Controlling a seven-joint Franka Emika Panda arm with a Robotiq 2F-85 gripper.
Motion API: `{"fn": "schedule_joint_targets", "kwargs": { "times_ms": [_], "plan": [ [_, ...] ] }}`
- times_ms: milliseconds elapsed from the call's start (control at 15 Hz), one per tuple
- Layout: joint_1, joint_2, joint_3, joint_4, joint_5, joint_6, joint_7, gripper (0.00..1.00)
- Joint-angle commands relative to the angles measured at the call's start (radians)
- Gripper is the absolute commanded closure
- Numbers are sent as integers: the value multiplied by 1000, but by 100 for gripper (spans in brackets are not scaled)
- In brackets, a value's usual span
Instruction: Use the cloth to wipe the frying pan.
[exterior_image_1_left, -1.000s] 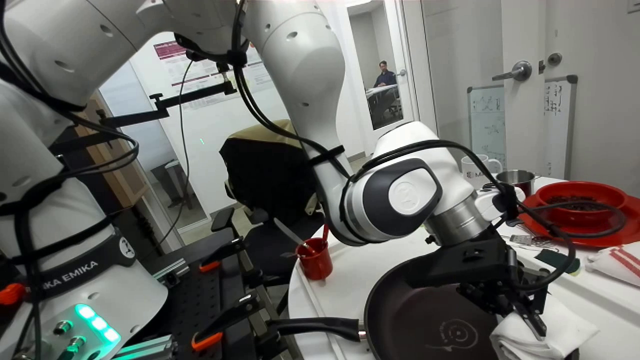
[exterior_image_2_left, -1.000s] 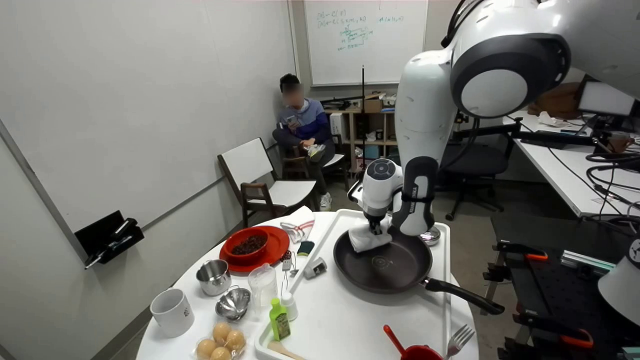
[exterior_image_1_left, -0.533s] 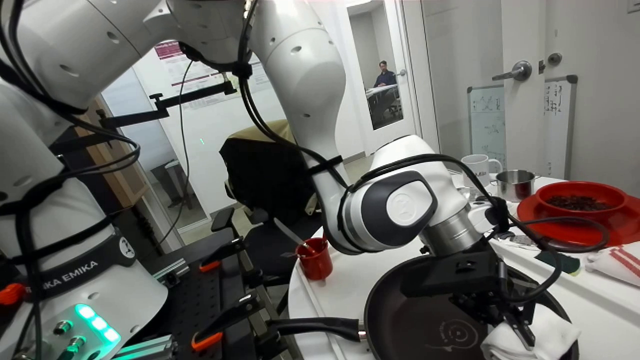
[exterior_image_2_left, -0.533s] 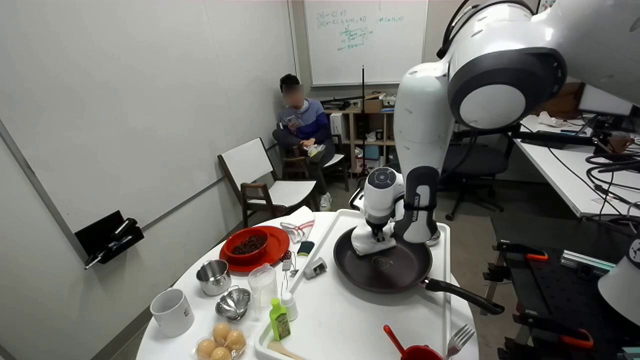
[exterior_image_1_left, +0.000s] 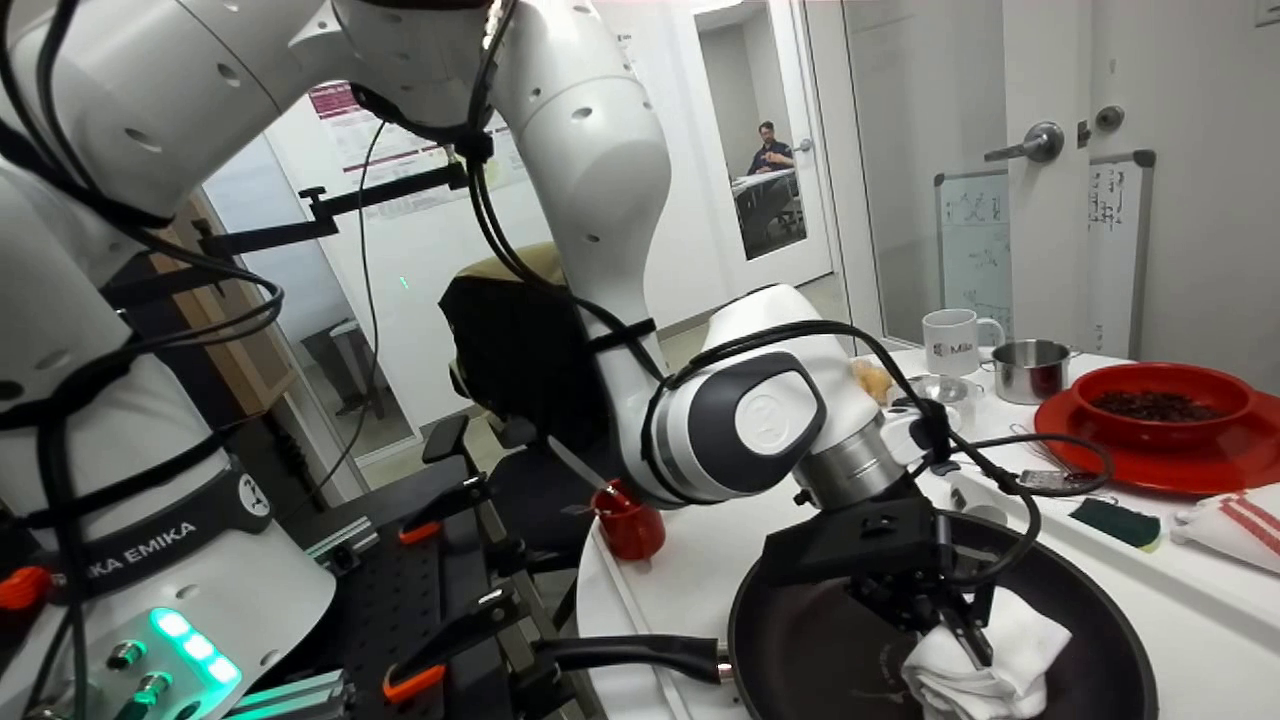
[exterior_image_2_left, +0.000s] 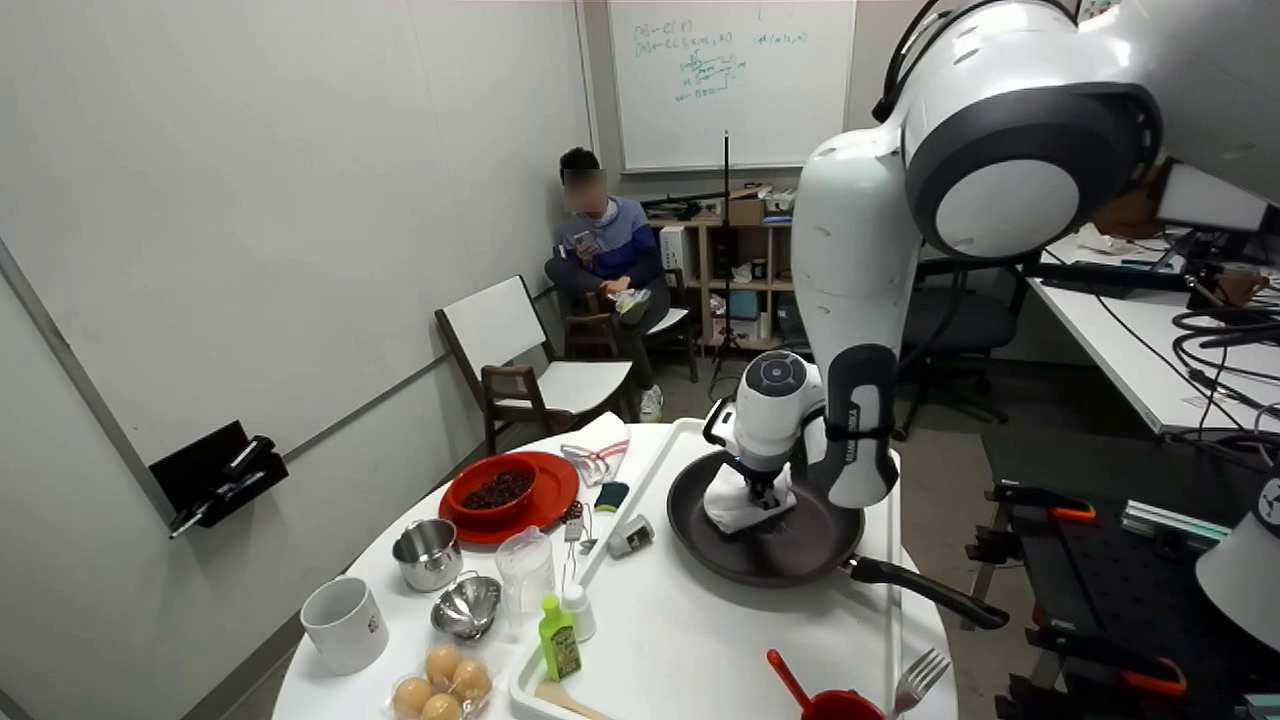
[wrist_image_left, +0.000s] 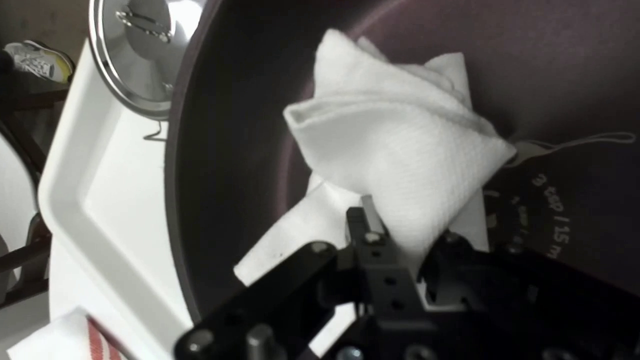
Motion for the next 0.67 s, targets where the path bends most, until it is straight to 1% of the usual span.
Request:
{"fn": "schedule_joint_targets", "kwargs": {
  "times_ms": [0, 200, 467, 600],
  "plan": [
    [20, -65, 17, -98, -34, 36, -47, 92],
    [46, -87, 19, -153, -38, 72, -73, 92],
    [90, -111, 23, -226, -38, 91, -107, 92],
    [120, -110, 15, -257, -37, 104, -128, 92]
  ]
}}
